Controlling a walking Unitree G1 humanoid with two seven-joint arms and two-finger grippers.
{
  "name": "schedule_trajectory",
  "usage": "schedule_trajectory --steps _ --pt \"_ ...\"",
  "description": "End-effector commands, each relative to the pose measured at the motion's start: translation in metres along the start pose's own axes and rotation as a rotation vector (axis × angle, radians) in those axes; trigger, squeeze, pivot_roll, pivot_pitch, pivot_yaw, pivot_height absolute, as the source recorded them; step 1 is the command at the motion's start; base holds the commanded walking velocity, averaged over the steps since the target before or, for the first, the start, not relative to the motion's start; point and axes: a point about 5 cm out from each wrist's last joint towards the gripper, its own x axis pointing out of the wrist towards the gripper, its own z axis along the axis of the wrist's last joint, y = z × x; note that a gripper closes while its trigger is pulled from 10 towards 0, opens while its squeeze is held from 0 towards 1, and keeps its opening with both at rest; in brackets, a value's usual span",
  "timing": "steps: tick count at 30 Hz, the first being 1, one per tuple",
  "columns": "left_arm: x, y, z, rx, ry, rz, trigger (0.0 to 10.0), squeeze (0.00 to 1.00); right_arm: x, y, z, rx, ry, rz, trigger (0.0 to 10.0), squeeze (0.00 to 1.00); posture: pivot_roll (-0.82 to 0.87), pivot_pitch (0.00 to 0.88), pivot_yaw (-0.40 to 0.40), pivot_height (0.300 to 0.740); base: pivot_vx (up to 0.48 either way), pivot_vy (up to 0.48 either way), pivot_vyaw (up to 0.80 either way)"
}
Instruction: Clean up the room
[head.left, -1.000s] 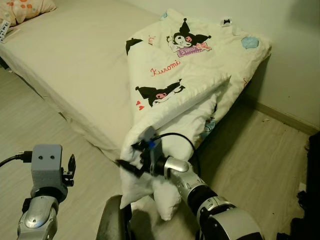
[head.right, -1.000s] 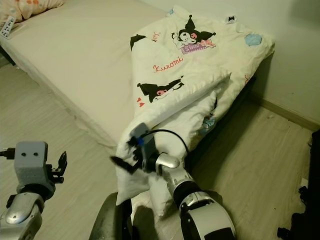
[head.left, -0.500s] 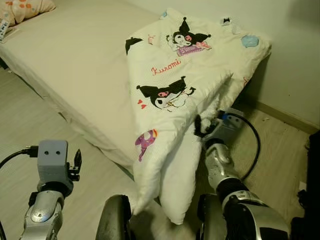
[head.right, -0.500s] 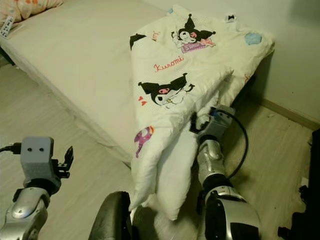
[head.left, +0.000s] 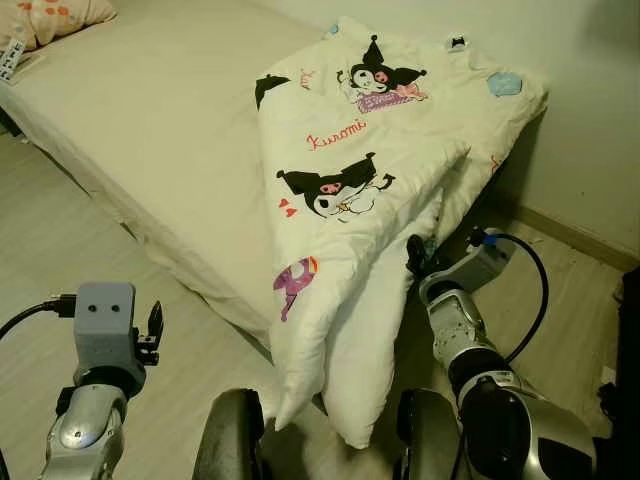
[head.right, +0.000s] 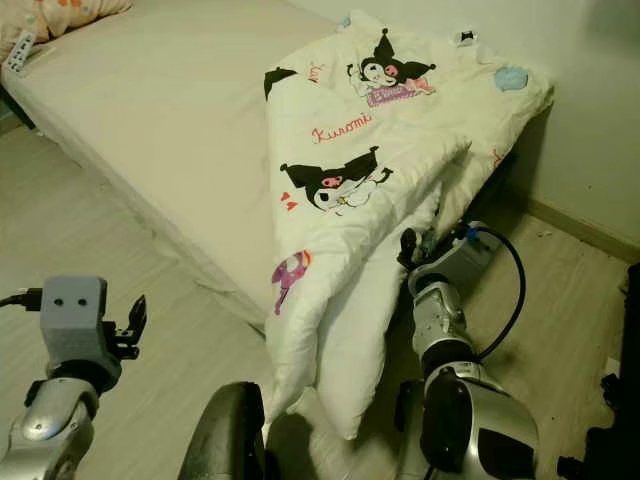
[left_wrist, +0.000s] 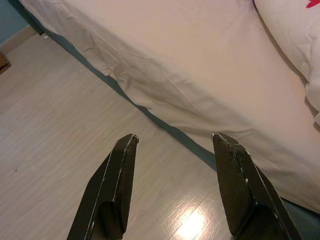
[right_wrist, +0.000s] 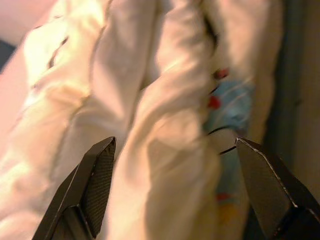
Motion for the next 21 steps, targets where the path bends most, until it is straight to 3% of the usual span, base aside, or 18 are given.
schedule_trajectory --steps 1,9,10,11,12,13,14,21 --pt "-0.003 0.007 -0.002 0.031 0.008 0.013 10.0 0.0 -0.002 0.001 -0.01 0.063 0.035 0.03 10.0 1.0 0.18 0.285 0.09 0.582 0.0 0.0 0.0" --pt "-0.003 0.007 -0.003 0.036 0.013 0.012 10.0 0.0 -0.003 0.009 -0.019 0.048 0.085 0.107 10.0 1.0 0.18 0.29 0.092 0.582 0.0 0.0 0.0" --pt "-0.003 0.007 -0.003 0.037 0.013 0.012 10.0 0.0 -0.004 0.01 -0.021 0.05 0.097 0.12 8.5 0.87 0.18 0.29 0.092 0.582 0.0 0.0 0.0" --pt "-0.002 0.007 -0.003 0.038 0.013 0.012 10.0 0.0 -0.004 0.011 -0.023 0.059 0.106 0.131 4.2 0.31 0.18 0.291 0.093 0.582 0.0 0.0 0.0" --pt "-0.002 0.008 -0.003 0.039 0.013 0.012 10.0 0.0 -0.004 0.012 -0.025 0.069 0.116 0.139 2.9 0.0 0.18 0.291 0.093 0.582 0.0 0.0 0.0" --pt "-0.002 0.008 -0.003 0.039 0.013 0.012 10.0 0.0 -0.004 0.012 -0.025 0.069 0.116 0.139 2.9 0.0 0.18 0.291 0.093 0.582 0.0 0.0 0.0" --pt "-0.002 0.008 -0.003 0.039 0.012 0.013 10.0 0.0 -0.005 0.012 -0.026 0.077 0.126 0.147 0.0 0.0 0.18 0.291 0.093 0.582 0.0 0.0 0.0" --pt "-0.002 0.009 -0.002 0.042 0.011 0.015 10.0 0.0 -0.006 0.013 -0.032 0.103 0.152 0.155 0.0 0.0 0.19 0.293 0.094 0.582 0.0 0.0 0.0"
